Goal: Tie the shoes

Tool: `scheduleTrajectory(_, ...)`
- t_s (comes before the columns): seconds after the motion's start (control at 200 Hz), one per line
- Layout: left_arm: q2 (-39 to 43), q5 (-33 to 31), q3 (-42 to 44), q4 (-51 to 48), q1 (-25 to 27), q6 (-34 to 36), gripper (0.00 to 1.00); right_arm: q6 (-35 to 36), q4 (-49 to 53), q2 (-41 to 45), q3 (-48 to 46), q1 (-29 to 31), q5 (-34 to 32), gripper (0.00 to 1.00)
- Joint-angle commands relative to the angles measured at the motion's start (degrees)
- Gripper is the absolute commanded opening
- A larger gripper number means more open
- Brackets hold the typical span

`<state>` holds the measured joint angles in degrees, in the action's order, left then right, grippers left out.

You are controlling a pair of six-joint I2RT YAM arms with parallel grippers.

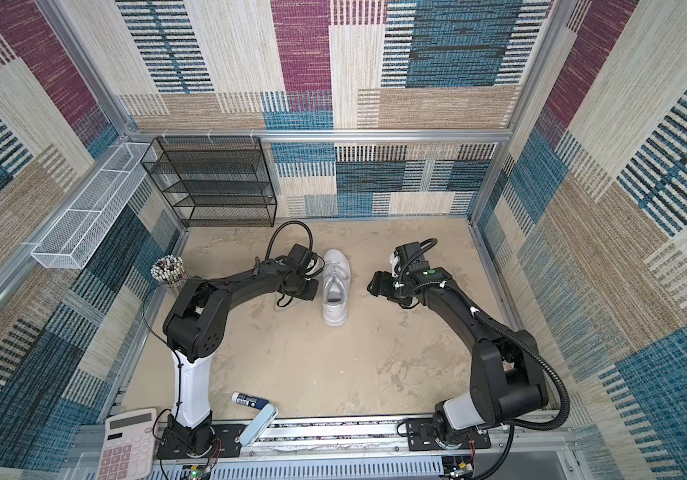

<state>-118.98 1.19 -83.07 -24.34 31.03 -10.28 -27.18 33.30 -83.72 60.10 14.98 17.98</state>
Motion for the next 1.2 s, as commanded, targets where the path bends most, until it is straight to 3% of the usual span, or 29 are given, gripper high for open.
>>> scheduleTrajectory(0.0, 1.0, 0.8, 0.7, -2.6, 0.4, 0.9, 0.0, -0.2, -0.5, -0.1, 0.5, 0.0, 0.0, 0.77)
scheduleTrajectory(0.446, 8.7, 5.6, -8.8, -6.6, 0.4, -2.4, 0.0, -0.3, -5.7, -2.7, 1.0, 0.0, 3.4, 0.77)
scheduleTrajectory(0.786, 2.0, 11.5, -23.9, -7.7, 0.5, -6.2, 0.0, 1.3, -6.2, -5.8, 4.5, -0.4, 4.4, 0.77)
scheduleTrajectory(1.192, -7.8, 16.2, -37.0, -11.4, 0.7, -5.6, 0.0, 1.8, -6.4, -6.3, 4.8, -1.8, 5.2, 0.77)
